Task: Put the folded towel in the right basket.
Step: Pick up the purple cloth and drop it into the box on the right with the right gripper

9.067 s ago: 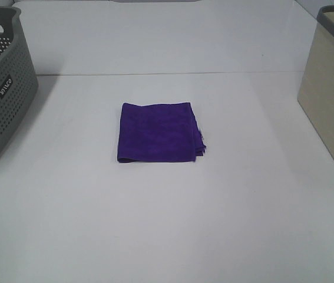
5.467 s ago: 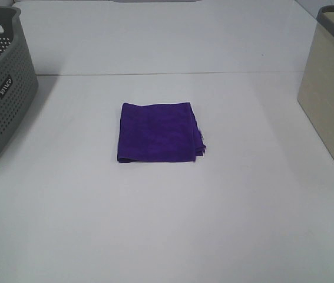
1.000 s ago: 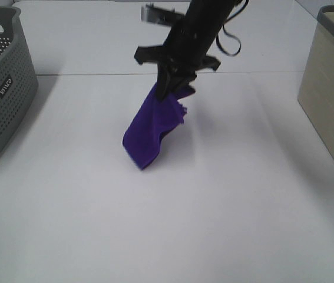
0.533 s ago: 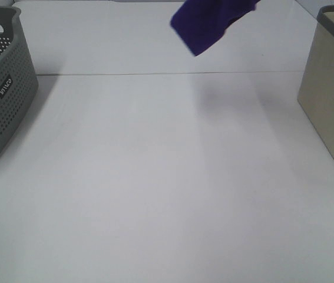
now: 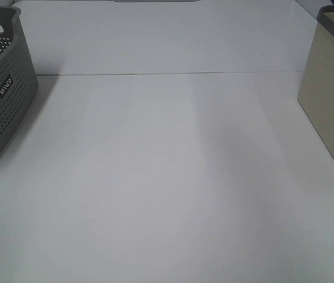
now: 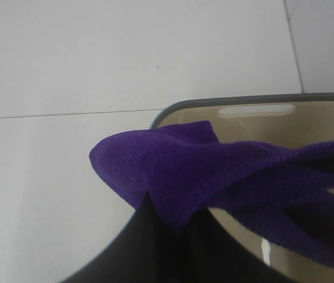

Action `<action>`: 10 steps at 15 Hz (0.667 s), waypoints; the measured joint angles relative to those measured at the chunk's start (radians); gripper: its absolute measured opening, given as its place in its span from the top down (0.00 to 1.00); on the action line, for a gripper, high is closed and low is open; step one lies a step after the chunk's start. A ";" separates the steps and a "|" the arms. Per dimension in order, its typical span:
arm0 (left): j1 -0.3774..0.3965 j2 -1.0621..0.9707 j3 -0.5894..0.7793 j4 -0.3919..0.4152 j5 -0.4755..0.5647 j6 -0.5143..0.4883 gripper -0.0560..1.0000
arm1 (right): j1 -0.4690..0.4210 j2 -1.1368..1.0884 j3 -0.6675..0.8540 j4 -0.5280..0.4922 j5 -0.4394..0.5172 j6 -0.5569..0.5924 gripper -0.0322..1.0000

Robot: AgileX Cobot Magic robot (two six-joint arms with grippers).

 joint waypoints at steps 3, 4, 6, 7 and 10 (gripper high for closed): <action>0.000 0.000 0.000 0.000 0.000 0.000 0.01 | -0.111 0.023 0.000 0.000 0.008 0.000 0.90; 0.000 0.000 0.000 0.000 0.000 0.000 0.01 | -0.136 0.035 0.000 0.000 0.008 0.000 0.90; 0.000 0.000 0.000 0.000 0.000 0.000 0.01 | -0.163 0.059 0.017 -0.015 0.008 -0.003 0.89; 0.000 0.000 0.000 0.000 0.000 0.000 0.01 | -0.163 0.060 0.039 -0.017 0.008 -0.008 0.87; 0.000 0.000 0.000 0.000 0.000 0.000 0.01 | -0.163 0.060 0.104 -0.020 0.008 -0.016 0.57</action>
